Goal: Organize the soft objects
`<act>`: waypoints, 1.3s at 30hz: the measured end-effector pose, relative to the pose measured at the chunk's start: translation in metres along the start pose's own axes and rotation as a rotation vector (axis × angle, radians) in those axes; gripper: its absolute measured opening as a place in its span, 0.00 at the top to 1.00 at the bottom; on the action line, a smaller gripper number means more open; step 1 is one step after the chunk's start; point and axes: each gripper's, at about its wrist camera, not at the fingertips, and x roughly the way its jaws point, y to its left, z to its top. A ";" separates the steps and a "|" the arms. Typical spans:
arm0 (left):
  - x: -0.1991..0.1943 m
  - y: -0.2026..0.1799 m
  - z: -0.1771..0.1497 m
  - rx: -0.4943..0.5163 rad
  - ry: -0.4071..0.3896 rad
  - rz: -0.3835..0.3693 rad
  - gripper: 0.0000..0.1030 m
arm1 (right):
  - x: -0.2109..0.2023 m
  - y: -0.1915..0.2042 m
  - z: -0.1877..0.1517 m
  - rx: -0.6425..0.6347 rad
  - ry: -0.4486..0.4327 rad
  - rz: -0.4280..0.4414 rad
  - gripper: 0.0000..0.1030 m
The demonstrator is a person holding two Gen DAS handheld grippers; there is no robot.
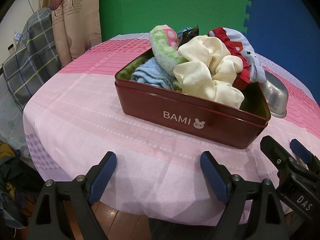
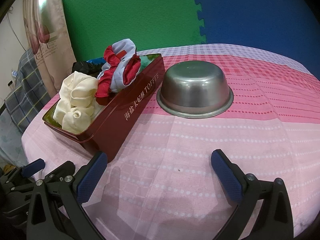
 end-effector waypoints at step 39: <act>0.000 0.001 0.000 -0.009 0.003 -0.007 0.14 | 0.002 0.002 -0.003 -0.046 0.001 -0.025 0.00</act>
